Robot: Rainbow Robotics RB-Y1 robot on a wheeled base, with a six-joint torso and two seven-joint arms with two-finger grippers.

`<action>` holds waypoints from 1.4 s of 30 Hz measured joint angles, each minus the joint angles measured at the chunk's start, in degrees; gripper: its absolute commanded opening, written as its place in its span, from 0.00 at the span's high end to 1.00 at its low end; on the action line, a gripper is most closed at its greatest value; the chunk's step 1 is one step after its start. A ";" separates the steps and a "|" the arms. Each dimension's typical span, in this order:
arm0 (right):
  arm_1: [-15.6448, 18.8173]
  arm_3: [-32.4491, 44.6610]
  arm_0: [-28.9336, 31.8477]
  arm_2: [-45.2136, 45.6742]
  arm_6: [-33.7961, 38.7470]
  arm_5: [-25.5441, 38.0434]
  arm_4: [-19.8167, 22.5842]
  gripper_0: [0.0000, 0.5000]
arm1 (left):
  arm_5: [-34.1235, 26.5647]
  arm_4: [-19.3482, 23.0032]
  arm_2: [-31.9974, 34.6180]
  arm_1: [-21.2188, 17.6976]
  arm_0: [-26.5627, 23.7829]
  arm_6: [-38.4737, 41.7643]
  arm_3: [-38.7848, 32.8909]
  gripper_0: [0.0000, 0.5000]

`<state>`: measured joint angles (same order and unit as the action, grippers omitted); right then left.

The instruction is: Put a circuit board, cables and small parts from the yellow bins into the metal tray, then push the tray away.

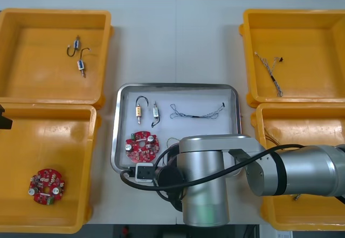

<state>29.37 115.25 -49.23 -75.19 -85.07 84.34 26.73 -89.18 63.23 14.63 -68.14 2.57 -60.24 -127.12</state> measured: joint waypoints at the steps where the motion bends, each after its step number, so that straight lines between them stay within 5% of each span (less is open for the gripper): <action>1: 0.00 0.00 -0.01 0.00 0.00 0.00 -0.33 1.00 | 0.00 0.00 0.00 0.00 0.00 0.00 0.00 0.00; 12: 1.29 -0.04 -3.33 -0.04 -0.01 0.00 -0.72 1.00 | 0.00 0.00 0.00 0.00 0.00 0.00 0.00 0.00; 18: 1.98 -1.15 -7.98 -0.08 -0.01 0.00 2.39 1.00 | 0.00 0.00 0.00 0.00 0.00 0.00 0.00 0.00; 42: 0.64 -16.44 -18.84 -0.14 -1.32 -3.75 5.39 1.00 | 0.00 0.00 0.00 0.00 0.00 0.00 0.00 0.00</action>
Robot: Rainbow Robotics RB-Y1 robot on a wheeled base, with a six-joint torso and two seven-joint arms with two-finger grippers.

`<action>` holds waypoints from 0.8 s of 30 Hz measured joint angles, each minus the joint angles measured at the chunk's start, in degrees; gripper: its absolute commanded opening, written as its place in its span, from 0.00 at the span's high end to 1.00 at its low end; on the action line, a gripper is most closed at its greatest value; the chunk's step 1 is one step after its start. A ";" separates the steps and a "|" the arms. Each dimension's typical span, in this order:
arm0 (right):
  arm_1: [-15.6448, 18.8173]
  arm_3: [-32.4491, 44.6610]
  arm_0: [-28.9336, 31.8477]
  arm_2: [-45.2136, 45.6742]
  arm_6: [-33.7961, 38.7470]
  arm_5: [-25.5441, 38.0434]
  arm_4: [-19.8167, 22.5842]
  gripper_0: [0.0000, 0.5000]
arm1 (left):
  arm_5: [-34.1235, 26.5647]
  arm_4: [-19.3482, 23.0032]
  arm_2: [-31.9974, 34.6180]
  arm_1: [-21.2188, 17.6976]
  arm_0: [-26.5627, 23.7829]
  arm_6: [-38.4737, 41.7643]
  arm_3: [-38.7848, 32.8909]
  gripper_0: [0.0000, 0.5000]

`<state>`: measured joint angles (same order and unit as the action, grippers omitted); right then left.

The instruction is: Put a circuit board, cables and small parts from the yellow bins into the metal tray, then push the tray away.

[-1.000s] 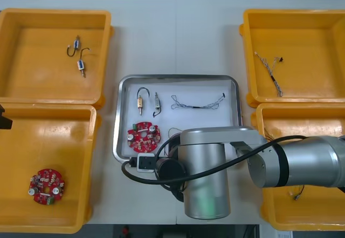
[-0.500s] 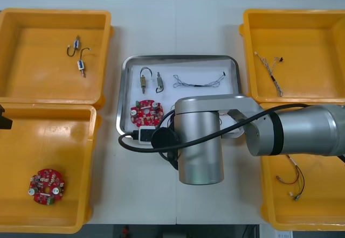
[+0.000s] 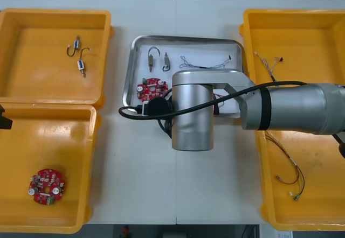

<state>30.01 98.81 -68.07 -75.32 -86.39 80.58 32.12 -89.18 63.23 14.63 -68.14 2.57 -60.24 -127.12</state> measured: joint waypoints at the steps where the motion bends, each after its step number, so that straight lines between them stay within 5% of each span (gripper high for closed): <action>1: -0.19 -0.57 -0.26 0.00 -0.01 -0.34 0.00 1.00 | 0.00 0.00 0.00 0.00 0.00 0.00 0.00 0.00; 24: -1.49 -10.23 -4.66 0.00 -3.70 -10.79 0.05 1.00 | 0.00 0.00 0.00 0.00 0.00 0.00 0.00 0.00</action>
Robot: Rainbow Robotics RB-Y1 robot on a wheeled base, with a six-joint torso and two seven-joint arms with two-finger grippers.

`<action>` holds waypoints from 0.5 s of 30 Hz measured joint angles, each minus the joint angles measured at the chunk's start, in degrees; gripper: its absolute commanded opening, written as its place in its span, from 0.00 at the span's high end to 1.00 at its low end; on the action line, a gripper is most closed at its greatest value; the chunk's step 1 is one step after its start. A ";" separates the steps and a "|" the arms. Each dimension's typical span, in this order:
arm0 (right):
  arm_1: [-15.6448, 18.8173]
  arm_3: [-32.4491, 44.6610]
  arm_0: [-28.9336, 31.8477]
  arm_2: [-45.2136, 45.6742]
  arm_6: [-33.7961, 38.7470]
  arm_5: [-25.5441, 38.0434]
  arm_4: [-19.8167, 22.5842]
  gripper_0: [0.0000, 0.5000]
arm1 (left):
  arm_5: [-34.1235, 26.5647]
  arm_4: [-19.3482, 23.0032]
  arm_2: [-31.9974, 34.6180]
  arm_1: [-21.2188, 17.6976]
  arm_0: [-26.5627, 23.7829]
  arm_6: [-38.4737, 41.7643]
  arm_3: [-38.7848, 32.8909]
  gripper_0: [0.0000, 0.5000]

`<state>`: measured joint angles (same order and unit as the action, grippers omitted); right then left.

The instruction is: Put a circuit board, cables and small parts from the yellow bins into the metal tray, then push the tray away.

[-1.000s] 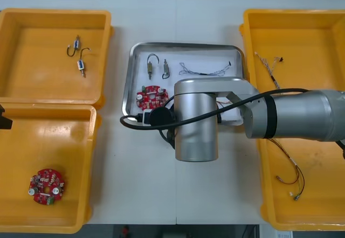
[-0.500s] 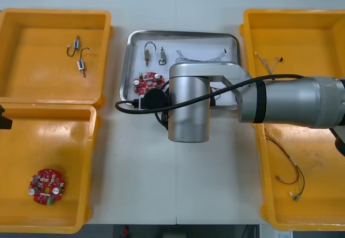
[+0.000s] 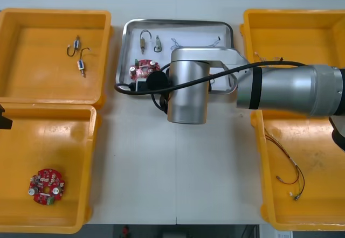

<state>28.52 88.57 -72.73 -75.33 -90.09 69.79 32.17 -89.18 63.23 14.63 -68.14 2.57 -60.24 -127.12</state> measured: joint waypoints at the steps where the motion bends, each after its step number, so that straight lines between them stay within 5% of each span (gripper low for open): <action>1: -0.09 -0.53 -0.21 0.00 -0.29 -0.30 0.00 1.00 | 0.00 0.00 0.00 0.00 0.00 0.00 0.00 0.00; 15: -1.51 -9.10 -2.27 -0.03 -3.13 -10.73 0.02 1.00 | 0.00 0.00 0.00 0.00 0.00 0.00 0.00 0.00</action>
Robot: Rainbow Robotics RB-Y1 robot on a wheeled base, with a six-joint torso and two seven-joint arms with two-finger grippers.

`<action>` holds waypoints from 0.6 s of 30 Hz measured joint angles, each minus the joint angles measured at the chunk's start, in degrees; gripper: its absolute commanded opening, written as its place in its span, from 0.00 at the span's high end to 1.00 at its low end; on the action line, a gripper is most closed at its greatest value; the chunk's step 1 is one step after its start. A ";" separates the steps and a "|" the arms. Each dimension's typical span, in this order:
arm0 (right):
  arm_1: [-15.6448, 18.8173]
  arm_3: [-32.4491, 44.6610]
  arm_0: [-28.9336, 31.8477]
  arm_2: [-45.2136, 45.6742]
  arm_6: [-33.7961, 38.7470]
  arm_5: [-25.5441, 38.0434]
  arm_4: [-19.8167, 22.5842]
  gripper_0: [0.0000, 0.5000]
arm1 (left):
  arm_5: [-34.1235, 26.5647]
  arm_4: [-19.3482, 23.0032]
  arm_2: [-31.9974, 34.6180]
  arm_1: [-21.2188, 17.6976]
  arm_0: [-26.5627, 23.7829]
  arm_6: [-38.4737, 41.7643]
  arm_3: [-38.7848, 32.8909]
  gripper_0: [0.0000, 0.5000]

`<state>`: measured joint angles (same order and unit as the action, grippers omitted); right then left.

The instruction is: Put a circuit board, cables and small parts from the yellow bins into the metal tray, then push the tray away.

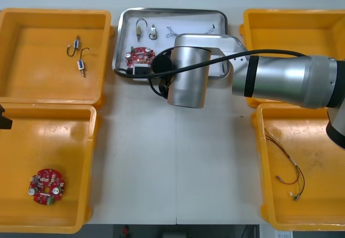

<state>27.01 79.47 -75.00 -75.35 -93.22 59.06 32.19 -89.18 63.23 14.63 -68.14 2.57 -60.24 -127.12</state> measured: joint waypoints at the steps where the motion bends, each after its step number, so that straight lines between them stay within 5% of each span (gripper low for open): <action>1: -0.11 -0.64 -0.07 0.00 -0.06 -0.57 0.00 1.00 | 0.00 0.00 0.00 0.00 0.00 0.00 0.00 0.00; 18: -1.51 -8.46 -1.47 -0.17 -3.03 -10.89 -0.90 1.00 | 0.00 0.00 0.00 0.00 0.00 0.00 0.00 0.00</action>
<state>25.50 71.02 -76.46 -75.52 -96.25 48.18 31.29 -89.18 63.23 14.63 -68.14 2.57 -60.23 -127.12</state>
